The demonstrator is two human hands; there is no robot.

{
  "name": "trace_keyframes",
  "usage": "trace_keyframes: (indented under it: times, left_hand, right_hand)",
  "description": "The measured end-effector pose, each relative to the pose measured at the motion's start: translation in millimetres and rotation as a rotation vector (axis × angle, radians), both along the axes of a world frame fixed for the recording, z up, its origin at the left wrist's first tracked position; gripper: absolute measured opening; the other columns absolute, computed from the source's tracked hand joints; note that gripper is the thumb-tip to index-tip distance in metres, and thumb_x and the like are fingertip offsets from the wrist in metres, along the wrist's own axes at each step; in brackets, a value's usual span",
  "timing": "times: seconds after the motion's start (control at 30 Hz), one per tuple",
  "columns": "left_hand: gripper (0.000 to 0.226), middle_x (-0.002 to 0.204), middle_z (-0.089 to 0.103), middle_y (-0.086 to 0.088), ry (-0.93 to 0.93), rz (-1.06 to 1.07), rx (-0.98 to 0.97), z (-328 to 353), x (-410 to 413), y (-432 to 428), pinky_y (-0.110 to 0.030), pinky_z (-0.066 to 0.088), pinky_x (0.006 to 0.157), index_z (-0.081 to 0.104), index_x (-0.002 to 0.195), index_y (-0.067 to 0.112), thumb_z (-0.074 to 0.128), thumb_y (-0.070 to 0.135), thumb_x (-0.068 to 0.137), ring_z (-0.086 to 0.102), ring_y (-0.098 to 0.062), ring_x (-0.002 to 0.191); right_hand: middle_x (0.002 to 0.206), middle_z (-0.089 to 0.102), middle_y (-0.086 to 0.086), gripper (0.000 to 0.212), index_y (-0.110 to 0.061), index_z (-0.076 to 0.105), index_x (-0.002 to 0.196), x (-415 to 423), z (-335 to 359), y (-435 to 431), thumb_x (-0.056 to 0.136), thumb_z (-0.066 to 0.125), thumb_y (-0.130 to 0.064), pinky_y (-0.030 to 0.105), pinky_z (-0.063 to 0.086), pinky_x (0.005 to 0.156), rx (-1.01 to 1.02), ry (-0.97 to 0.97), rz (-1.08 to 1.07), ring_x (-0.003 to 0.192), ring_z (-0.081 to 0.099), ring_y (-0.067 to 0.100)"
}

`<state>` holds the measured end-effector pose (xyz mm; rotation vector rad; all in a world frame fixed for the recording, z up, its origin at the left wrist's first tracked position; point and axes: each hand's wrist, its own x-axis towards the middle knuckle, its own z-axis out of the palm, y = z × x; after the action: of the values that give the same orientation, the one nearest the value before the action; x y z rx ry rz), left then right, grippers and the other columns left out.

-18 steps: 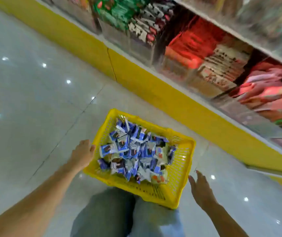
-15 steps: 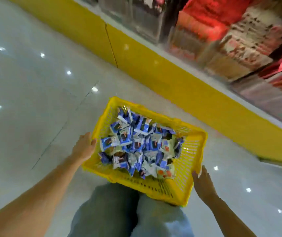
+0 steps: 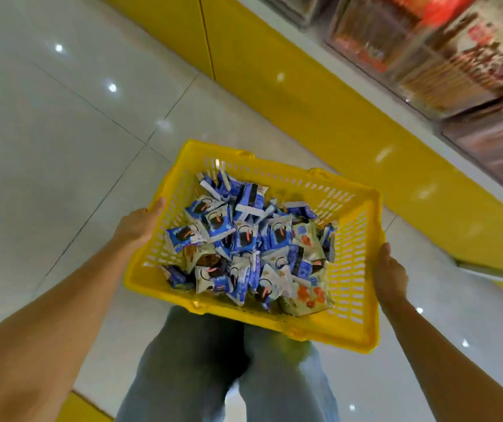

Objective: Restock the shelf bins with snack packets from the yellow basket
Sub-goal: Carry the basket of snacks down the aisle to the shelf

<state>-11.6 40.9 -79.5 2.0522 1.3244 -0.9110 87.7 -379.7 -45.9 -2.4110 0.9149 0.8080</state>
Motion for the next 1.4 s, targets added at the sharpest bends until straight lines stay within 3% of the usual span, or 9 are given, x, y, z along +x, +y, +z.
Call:
trace_keyframes:
  times: [0.13, 0.27, 0.43, 0.57, 0.67, 0.77, 0.9, 1.03, 1.4]
  left_hand:
    - [0.079, 0.104, 0.059, -0.025, -0.059, 0.095, 0.020, 67, -39, 9, -0.042, 0.039, 0.087, 0.063, 0.089, 0.004, 0.018, 0.069, 0.087, 0.054, -0.040, 0.106]
    - [0.059, 0.067, 0.047, -0.011, -0.204, 0.205, 0.116, 144, -67, 19, -0.035, 0.032, 0.071, 0.039, 0.055, 0.018, 0.023, 0.061, 0.092, 0.045, -0.030, 0.074]
    - [0.064, 0.060, 0.045, -0.006, -0.286, 0.349, 0.185, 233, -95, 62, -0.037, 0.035, 0.068, 0.049, 0.059, 0.010, 0.027, 0.060, 0.092, 0.048, -0.032, 0.072]
    - [0.065, 0.085, 0.057, -0.025, -0.387, 0.467, 0.247, 288, -105, 105, -0.043, 0.038, 0.075, 0.057, 0.079, 0.001, 0.027, 0.056, 0.094, 0.052, -0.038, 0.084]
    - [0.062, 0.076, 0.052, -0.023, -0.489, 0.573, 0.324, 324, -109, 138, -0.040, 0.033, 0.071, 0.047, 0.062, 0.006, 0.029, 0.055, 0.094, 0.048, -0.034, 0.077]
    - [0.063, 0.086, 0.057, -0.030, -0.533, 0.686, 0.376, 348, -108, 174, -0.045, 0.038, 0.076, 0.053, 0.071, 0.003, 0.031, 0.058, 0.093, 0.055, -0.045, 0.091]
    - [0.076, 0.102, 0.057, -0.035, -0.551, 0.812, 0.403, 373, -100, 221, -0.052, 0.041, 0.089, 0.061, 0.092, -0.002, 0.028, 0.067, 0.089, 0.053, -0.047, 0.099]
    - [0.074, 0.101, 0.059, -0.034, -0.630, 0.887, 0.430, 397, -85, 273, -0.047, 0.041, 0.084, 0.061, 0.090, -0.004, 0.031, 0.064, 0.090, 0.055, -0.045, 0.096]
    - [0.069, 0.086, 0.060, -0.034, -0.616, 1.018, 0.557, 422, -71, 449, -0.049, 0.045, 0.075, 0.056, 0.072, 0.000, 0.031, 0.060, 0.092, 0.058, -0.046, 0.087]
  right_hand:
    - [0.118, 0.055, 0.033, 0.065, 0.003, 0.061, 0.111, 5, 75, 22, 0.099, 0.025, -0.049, 0.043, 0.037, 0.089, 0.002, -0.042, 0.094, 0.109, 0.051, 0.045]
    - [0.104, 0.060, 0.030, 0.063, -0.006, 0.061, 0.090, 8, 152, 55, 0.096, 0.024, -0.056, 0.037, 0.035, 0.071, 0.009, -0.076, 0.207, 0.089, 0.054, 0.039]
    - [0.105, 0.061, 0.030, 0.060, -0.002, 0.064, 0.098, 27, 241, 121, 0.097, 0.029, -0.051, 0.039, 0.035, 0.069, 0.056, -0.205, 0.324, 0.095, 0.056, 0.042]
    - [0.099, 0.060, 0.033, 0.060, 0.005, 0.062, 0.095, 54, 305, 192, 0.098, 0.031, -0.046, 0.045, 0.041, 0.073, 0.138, -0.335, 0.441, 0.090, 0.056, 0.042]
    - [0.100, 0.059, 0.036, 0.060, 0.006, 0.062, 0.091, 74, 347, 249, 0.098, 0.031, -0.046, 0.044, 0.038, 0.070, 0.160, -0.406, 0.545, 0.080, 0.053, 0.037]
    - [0.111, 0.060, 0.032, 0.057, 0.004, 0.063, 0.106, 98, 375, 302, 0.098, 0.034, -0.045, 0.043, 0.039, 0.078, 0.214, -0.490, 0.600, 0.100, 0.056, 0.043]
    - [0.088, 0.061, 0.030, 0.058, 0.002, 0.060, 0.082, 130, 399, 369, 0.098, 0.032, -0.047, 0.040, 0.032, 0.067, 0.230, -0.578, 0.705, 0.086, 0.056, 0.043]
    - [0.055, 0.041, 0.009, 0.056, -0.011, 0.033, 0.056, 161, 420, 449, 0.097, 0.032, -0.049, 0.033, 0.024, 0.049, 0.296, -0.619, 0.748, 0.054, 0.041, 0.026]
    - [0.052, 0.037, 0.005, 0.055, -0.015, 0.029, 0.053, 222, 441, 711, 0.097, 0.035, -0.049, 0.032, 0.022, 0.049, 0.391, -0.583, 0.967, 0.050, 0.035, 0.019]
